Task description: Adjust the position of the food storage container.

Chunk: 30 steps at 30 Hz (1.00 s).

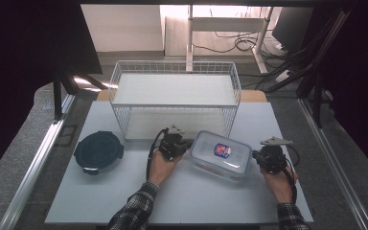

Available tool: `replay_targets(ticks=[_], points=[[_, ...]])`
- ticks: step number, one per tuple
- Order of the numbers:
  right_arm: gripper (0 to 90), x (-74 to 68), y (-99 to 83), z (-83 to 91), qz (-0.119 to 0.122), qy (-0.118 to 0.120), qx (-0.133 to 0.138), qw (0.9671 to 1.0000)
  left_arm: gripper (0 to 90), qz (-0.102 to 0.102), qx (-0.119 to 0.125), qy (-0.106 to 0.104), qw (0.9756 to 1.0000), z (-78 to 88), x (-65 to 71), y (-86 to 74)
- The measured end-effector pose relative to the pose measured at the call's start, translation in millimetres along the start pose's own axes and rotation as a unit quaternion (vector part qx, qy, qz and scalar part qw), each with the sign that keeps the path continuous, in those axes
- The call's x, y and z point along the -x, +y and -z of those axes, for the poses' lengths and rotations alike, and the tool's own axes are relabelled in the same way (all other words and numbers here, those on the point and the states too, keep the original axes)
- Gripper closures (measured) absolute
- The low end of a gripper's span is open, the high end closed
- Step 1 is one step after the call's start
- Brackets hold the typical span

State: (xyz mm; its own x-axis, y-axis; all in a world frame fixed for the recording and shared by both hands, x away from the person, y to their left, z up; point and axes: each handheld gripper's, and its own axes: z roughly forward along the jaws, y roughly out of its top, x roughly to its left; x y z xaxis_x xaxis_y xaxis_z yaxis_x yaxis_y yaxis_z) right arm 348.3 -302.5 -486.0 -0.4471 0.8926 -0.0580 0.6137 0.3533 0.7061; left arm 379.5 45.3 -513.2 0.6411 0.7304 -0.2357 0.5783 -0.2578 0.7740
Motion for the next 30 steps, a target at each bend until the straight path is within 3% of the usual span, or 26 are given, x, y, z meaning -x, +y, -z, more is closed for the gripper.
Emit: replay_targets(ticks=[4,15,18,23,24,25,29,30], points=[[88.9,-10.2,2.5,-3.2,0.007,0.016,0.001,0.9999,90.0,0.005,-0.002,0.008,1.0000,8.7,-3.7,-5.1],[88.9,-43.6,12.1,-13.6,0.026,0.054,0.001,0.9982,90.0,0.016,-0.026,0.030,0.9991,57.4,-8.8,-36.3],[88.9,-57.8,15.5,-17.6,0.039,0.070,0.001,0.9968,90.0,0.020,-0.038,0.038,0.9984,75.0,-8.8,-51.0],[88.9,-70.6,18.1,-21.2,0.050,0.085,0.003,0.9952,90.0,0.024,-0.052,0.049,0.9971,88.5,-4.9,-66.3],[89.0,-77.5,19.0,-23.1,0.057,0.101,0.002,0.9932,90.0,0.021,-0.050,0.059,0.9968,94.0,-1.7,-75.6],[89.0,-82.5,19.2,-23.8,0.063,0.099,-0.001,0.9931,90.0,0.021,-0.050,0.059,0.9968,94.0,-1.7,-75.6],[89.0,-94.7,20.6,-24.1,0.076,0.097,-0.008,0.9924,90.0,0.040,-0.048,0.059,0.9963,108.2,-2.4,-83.5],[88.9,-101.7,21.0,-22.4,0.083,0.107,-0.010,0.9907,90.0,0.050,-0.040,0.052,0.9966,116.1,-2.5,-86.1]])
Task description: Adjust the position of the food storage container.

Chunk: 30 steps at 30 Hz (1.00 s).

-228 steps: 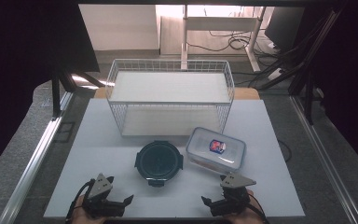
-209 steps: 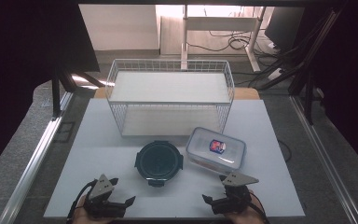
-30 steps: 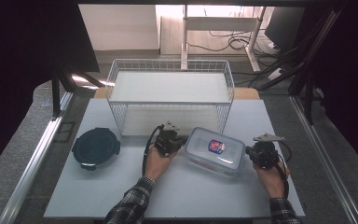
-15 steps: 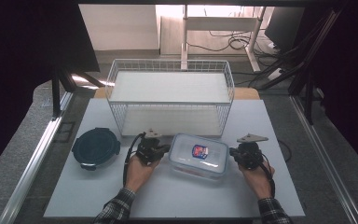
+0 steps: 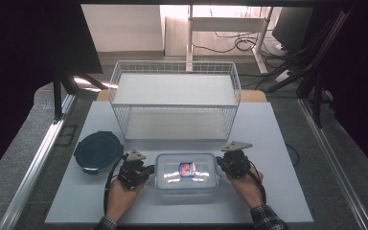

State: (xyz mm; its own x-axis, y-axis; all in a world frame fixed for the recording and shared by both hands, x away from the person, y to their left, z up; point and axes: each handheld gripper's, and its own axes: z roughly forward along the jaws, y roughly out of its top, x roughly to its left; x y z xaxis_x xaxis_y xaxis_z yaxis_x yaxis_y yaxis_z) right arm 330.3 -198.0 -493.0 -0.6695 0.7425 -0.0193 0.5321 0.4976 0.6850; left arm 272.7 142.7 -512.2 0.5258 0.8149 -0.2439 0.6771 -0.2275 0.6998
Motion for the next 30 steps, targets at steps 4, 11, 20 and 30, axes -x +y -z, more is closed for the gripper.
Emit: replay_targets(ticks=[4,11,20,30], points=[[88.9,-10.4,-0.1,-3.1,0.008,-0.001,-0.002,1.0000,90.0,-0.005,-0.002,0.012,0.9999,6.4,4.1,-3.2],[82.8,-14.6,-4.5,-8.1,0.025,-0.018,-0.026,0.9992,90.0,-0.005,-0.003,0.007,1.0000,-1.7,-3.2,-4.7],[79.7,-5.9,-25.4,24.2,0.033,-0.012,0.009,0.9994,76.5,-0.019,0.031,0.007,0.9993,32.7,-14.5,-19.7],[29.0,-12.1,-53.1,58.9,-0.004,0.016,0.080,0.9967,26.8,-0.027,0.075,-0.037,0.9961,52.7,-5.7,-47.4]])
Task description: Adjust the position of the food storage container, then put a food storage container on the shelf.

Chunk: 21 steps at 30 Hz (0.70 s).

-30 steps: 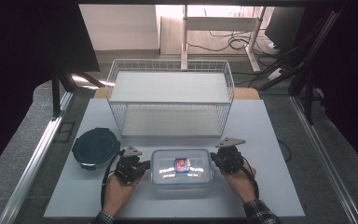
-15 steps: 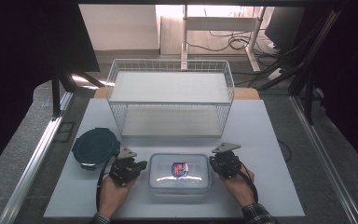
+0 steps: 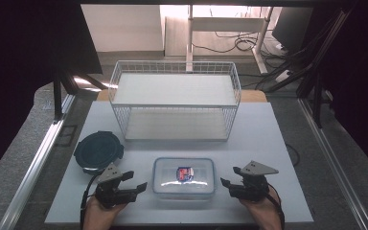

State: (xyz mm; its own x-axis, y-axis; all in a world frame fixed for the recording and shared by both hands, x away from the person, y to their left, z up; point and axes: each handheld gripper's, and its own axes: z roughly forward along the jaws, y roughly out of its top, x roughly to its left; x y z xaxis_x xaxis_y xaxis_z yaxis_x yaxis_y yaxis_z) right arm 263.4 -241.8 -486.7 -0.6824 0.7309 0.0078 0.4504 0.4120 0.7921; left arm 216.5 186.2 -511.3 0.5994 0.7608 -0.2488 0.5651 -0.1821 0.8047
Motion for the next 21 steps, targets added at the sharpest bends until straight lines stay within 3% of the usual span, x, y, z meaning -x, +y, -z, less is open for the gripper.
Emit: replay_targets(ticks=[1,2,3,4,7,9,10,11,14,18,21], points=[[29.0,0.0,0.0,0.0,0.000,0.000,0.000,1.0000,23.7,0.000,0.000,0.000,1.0000,0.0,0.0,0.0],[22.5,-1.0,-0.9,1.4,-0.001,0.001,0.007,1.0000,23.7,0.000,0.004,-0.009,1.0000,1.5,-0.1,-1.4],[12.9,-2.9,-3.2,3.0,0.001,0.003,0.016,0.9999,13.6,0.001,0.006,-0.014,0.9999,2.4,-0.5,-3.3],[9.7,-4.0,-4.3,3.7,0.002,0.003,0.016,0.9999,10.7,-0.004,-0.002,-0.004,1.0000,2.8,-0.9,-7.8],[6.2,-5.6,-6.6,3.5,0.001,0.007,0.013,0.9999,9.1,-0.010,-0.013,0.005,0.9999,3.0,-2.0,-11.3],[5.1,-6.3,-8.1,2.7,0.002,0.020,0.010,0.9997,7.8,-0.009,-0.004,0.002,0.9999,3.4,-2.5,-12.2],[4.3,-6.8,-8.3,1.7,0.003,0.024,0.007,0.9997,5.9,-0.023,0.012,0.001,0.9996,2.9,-1.6,-12.0],[4.3,-6.8,-8.3,1.7,0.003,0.024,0.007,0.9997,5.4,-0.023,0.012,0.001,0.9996,2.9,-1.6,-12.0],[3.6,-7.2,-8.1,1.0,0.004,0.028,0.012,0.9995,4.9,-0.057,0.014,0.008,0.9982,-0.5,0.5,-12.8],[3.5,-6.9,-7.2,0.3,0.002,0.035,0.027,0.9990,4.6,-0.063,0.005,0.001,0.9980,-5.4,1.4,-12.8],[3.6,-7.8,-5.9,-0.6,0.009,0.033,0.023,0.9992,5.3,-0.064,-0.001,-0.002,0.9979,-6.7,3.2,-10.0]])
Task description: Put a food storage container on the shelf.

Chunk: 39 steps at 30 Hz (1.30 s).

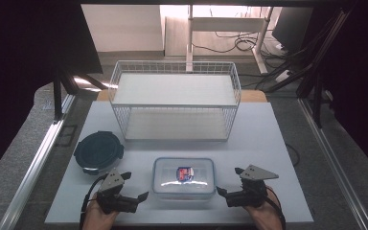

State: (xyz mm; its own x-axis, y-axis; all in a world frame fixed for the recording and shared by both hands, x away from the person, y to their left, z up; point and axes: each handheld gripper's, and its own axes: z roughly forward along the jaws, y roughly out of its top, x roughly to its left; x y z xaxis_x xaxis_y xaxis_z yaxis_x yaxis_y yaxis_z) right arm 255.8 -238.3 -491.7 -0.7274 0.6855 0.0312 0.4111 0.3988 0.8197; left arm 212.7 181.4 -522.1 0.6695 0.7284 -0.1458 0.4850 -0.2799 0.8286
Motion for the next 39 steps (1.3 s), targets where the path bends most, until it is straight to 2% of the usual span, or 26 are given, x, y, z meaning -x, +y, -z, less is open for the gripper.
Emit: replay_targets(ticks=[4,9,10,11,12,15,16,18,20,21,22,23,24,25,26,27,28,29,30,31,32,33,34,36,37,39], points=[[4.1,-2.0,3.5,-1.4,0.000,-0.003,-0.009,1.0000,5.6,0.010,-0.010,-0.008,0.9999,-2.3,0.4,5.6],[2.2,-2.1,11.4,-2.3,-0.002,-0.007,-0.018,0.9998,3.0,0.018,-0.009,-0.023,0.9995,-10.2,-0.3,16.2],[2.2,-2.1,11.4,-2.3,-0.002,-0.007,-0.018,0.9998,3.0,0.021,-0.008,-0.032,0.9992,-12.0,-1.1,17.8],[0.9,-3.2,13.2,-2.9,-0.007,0.003,-0.022,0.9997,3.0,0.032,-0.005,-0.037,0.9988,-14.3,-2.4,21.1],[0.9,-3.2,13.2,-2.9,-0.007,0.003,-0.022,0.9997,3.3,0.032,-0.005,-0.037,0.9988,-14.3,-2.4,21.1],[0.3,-8.4,17.3,-7.5,-0.010,0.028,-0.037,0.9989,3.1,0.031,-0.007,-0.035,0.9989,-19.2,-3.3,30.3],[0.3,-8.4,17.3,-7.5,-0.010,0.028,-0.037,0.9989,3.1,0.031,-0.007,-0.035,0.9989,-19.2,-3.3,30.3],[0.7,-12.1,21.4,-12.5,-0.003,0.042,-0.047,0.9980,2.8,0.035,-0.006,-0.052,0.9980,-22.3,-4.2,34.8],[3.2,-16.1,28.4,-23.0,0.005,0.056,-0.060,0.9966,1.8,0.036,-0.017,-0.066,0.9970,-27.6,-4.7,39.4],[4.0,-15.9,29.8,-26.4,0.000,0.059,-0.063,0.9963,2.1,0.033,-0.028,-0.070,0.9966,-34.6,-4.6,43.8],[4.0,-15.9,29.8,-26.4,0.000,0.059,-0.063,0.9963,2.5,0.033,-0.028,-0.070,0.9966,-34.6,-4.6,43.8],[4.3,-11.8,31.2,-32.8,-0.023,0.071,-0.068,0.9949,2.5,0.035,-0.042,-0.081,0.9952,-43.3,-4.7,47.4],[4.3,-11.8,31.2,-32.8,-0.023,0.071,-0.068,0.9949,2.5,0.035,-0.042,-0.081,0.9952,-43.3,-4.7,47.4],[3.8,-4.7,33.1,-37.6,-0.049,0.083,-0.074,0.9926,2.1,0.036,-0.049,-0.087,0.9943,-47.8,-4.9,48.8],[3.8,-4.7,33.1,-37.6,-0.049,0.083,-0.074,0.9926,2.1,0.043,-0.055,-0.099,0.9927,-52.5,-5.8,49.8],[3.0,1.8,34.9,-42.6,-0.074,0.098,-0.088,0.9886,0.8,0.070,-0.063,-0.125,0.9877,-60.9,-9.0,50.4],[3.0,1.8,34.9,-42.6,-0.074,0.098,-0.088,0.9886,0.1,0.070,-0.063,-0.125,0.9877,-60.9,-9.0,50.4],[3.0,6.5,34.8,-49.9,-0.101,0.125,-0.099,0.9820,0.0,0.087,-0.071,-0.145,0.9830,-65.2,-12.3,48.8],[3.0,6.5,34.8,-49.9,-0.101,0.125,-0.099,0.9820,0.0,0.087,-0.071,-0.145,0.9830,-65.2,-12.3,48.8],[3.3,8.2,32.7,-55.7,-0.126,0.157,-0.115,0.9728,0.0,0.094,-0.073,-0.152,0.9812,-65.4,-13.7,47.2],[1.0,7.8,30.9,-58.4,-0.135,0.171,-0.126,0.9679,0.0,0.104,-0.082,-0.169,0.9767,-65.0,-15.1,43.3],[1.0,7.8,30.9,-58.4,-0.135,0.171,-0.126,0.9679,0.0,0.104,-0.082,-0.169,0.9767,-65.0,-15.1,43.3],[2.6,7.9,28.8,-58.9,-0.147,0.177,-0.130,0.9645,0.3,0.110,-0.088,-0.175,0.9745,-62.8,-13.4,40.5],[4.7,8.0,29.1,-57.3,-0.147,0.177,-0.132,0.9643,0.9,0.113,-0.091,-0.173,0.9743,-60.9,-12.0,40.1],[8.9,6.4,31.2,-51.7,-0.141,0.170,-0.135,0.9658,5.8,0.114,-0.090,-0.171,0.9745,-55.8,-10.1,39.6],[12.1,4.5,31.5,-47.0,-0.138,0.165,-0.137,0.9670,11.3,0.112,-0.092,-0.170,0.9748,-49.3,-7.9,38.6]])
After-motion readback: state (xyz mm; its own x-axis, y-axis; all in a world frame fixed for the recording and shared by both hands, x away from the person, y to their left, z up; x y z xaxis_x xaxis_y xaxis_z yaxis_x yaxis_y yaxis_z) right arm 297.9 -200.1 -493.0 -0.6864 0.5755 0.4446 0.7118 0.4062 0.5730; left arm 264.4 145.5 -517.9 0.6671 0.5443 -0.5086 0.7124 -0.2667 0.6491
